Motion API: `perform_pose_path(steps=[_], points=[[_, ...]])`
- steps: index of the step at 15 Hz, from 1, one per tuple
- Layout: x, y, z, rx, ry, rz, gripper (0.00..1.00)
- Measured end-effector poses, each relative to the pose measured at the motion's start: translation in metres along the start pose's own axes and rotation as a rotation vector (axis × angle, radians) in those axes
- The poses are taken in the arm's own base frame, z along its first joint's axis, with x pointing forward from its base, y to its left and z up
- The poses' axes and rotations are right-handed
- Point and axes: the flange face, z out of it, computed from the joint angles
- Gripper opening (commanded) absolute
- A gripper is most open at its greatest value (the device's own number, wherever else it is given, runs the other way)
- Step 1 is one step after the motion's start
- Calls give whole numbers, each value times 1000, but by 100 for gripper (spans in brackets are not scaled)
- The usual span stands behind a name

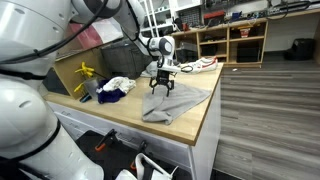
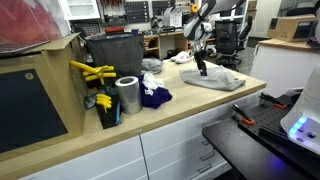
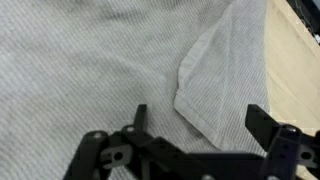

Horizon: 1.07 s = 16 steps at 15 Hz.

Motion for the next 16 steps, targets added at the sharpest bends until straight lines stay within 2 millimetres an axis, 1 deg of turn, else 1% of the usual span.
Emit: perform_pose_path(steps=[15, 16], points=[[0, -12, 11, 50, -57, 47, 100], [0, -14, 12, 53, -61, 45, 75]])
